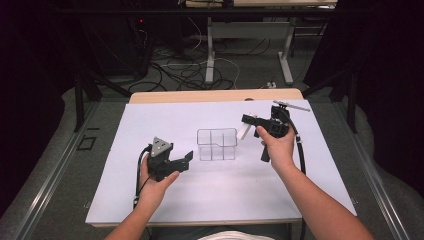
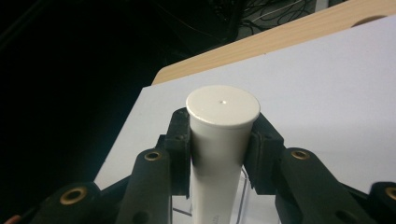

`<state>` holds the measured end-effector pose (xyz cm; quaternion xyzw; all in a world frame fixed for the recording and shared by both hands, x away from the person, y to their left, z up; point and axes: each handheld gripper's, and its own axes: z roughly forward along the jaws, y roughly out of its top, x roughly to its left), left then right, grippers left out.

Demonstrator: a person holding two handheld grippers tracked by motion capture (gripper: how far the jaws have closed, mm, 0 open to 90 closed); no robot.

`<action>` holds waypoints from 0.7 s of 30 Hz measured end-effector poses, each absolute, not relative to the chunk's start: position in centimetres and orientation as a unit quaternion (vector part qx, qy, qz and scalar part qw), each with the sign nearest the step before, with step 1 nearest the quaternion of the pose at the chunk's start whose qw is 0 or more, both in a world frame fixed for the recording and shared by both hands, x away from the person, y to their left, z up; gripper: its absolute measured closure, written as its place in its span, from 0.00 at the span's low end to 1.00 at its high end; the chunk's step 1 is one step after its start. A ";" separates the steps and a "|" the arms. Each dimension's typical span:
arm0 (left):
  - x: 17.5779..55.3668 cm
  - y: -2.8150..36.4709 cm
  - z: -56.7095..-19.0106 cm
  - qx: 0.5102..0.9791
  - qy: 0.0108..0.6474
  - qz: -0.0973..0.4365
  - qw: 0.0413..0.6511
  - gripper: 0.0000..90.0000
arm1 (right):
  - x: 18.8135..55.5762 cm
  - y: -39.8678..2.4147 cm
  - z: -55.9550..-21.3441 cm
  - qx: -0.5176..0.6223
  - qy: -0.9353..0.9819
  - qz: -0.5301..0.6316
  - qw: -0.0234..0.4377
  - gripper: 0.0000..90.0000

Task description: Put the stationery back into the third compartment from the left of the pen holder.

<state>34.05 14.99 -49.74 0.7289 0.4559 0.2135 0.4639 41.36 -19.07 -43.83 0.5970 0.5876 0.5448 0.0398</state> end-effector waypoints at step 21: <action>35.3 15.6 -51.6 0.742 0.475 0.204 0.427 0.00 | 41.9 -14.4 -45.2 0.530 0.667 0.502 0.147 0.74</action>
